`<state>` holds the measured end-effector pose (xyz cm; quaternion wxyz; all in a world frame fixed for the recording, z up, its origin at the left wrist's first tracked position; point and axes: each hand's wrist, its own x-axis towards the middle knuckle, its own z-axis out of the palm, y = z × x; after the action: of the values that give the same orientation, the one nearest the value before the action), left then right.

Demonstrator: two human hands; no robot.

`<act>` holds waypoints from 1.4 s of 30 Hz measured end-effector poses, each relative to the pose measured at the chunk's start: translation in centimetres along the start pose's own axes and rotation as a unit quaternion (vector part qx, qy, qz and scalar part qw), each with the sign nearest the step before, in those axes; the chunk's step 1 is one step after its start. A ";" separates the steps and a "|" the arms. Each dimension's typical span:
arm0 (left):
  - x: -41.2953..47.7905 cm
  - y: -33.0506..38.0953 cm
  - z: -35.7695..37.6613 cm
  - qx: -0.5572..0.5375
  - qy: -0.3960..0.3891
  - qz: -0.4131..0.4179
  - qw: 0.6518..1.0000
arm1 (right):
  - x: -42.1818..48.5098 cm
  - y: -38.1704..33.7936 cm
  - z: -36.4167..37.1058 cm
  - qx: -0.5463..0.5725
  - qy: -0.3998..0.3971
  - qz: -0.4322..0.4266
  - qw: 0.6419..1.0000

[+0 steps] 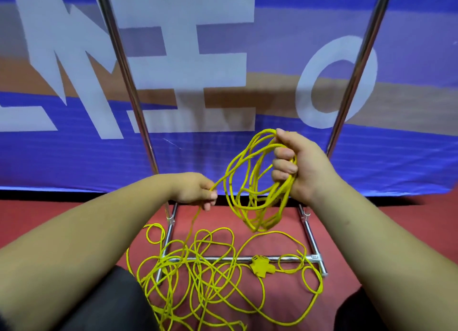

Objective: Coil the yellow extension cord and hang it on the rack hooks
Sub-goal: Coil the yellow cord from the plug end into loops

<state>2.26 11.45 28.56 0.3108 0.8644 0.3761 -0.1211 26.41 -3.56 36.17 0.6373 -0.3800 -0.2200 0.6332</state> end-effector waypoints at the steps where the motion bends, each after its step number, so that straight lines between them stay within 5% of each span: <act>1: 0.0 0.1 -0.4 0.004 0.038 -0.008 0.999 | -0.2 0.1 0.0 -0.028 0.000 0.001 1.000; 6: -0.1 -0.3 -2.1 -0.044 0.241 -0.018 0.969 | -0.9 0.5 -0.5 -0.186 -0.002 0.014 0.983; 17: -2.2 2.0 -5.0 0.014 0.500 -0.022 0.866 | -0.8 2.3 -1.4 -0.284 -0.021 0.053 0.957; 29: -6.6 5.0 -10.9 -0.032 0.627 0.158 0.762 | 2.4 4.0 0.7 -0.221 0.022 -0.029 0.975; 31: -6.1 5.9 -10.6 -0.104 0.604 0.128 0.780 | 2.8 4.5 1.0 -0.223 0.018 -0.046 0.973; 34: -4.4 5.4 -8.8 -0.163 0.469 0.036 0.867 | 3.3 4.8 0.7 -0.203 0.056 -0.049 0.976; 37: -3.1 2.6 -6.8 -0.100 0.324 -0.078 0.937 | 4.0 4.8 0.0 -0.144 0.100 -0.022 0.984; 42: -1.9 -3.6 -4.9 0.002 0.185 -0.081 0.979 | 4.9 4.1 -0.5 -0.062 0.107 -0.026 0.992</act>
<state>-1.79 15.27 31.59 0.2236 0.8391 0.4957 0.0153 24.69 0.76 31.73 0.6486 -0.4789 -0.1993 0.5571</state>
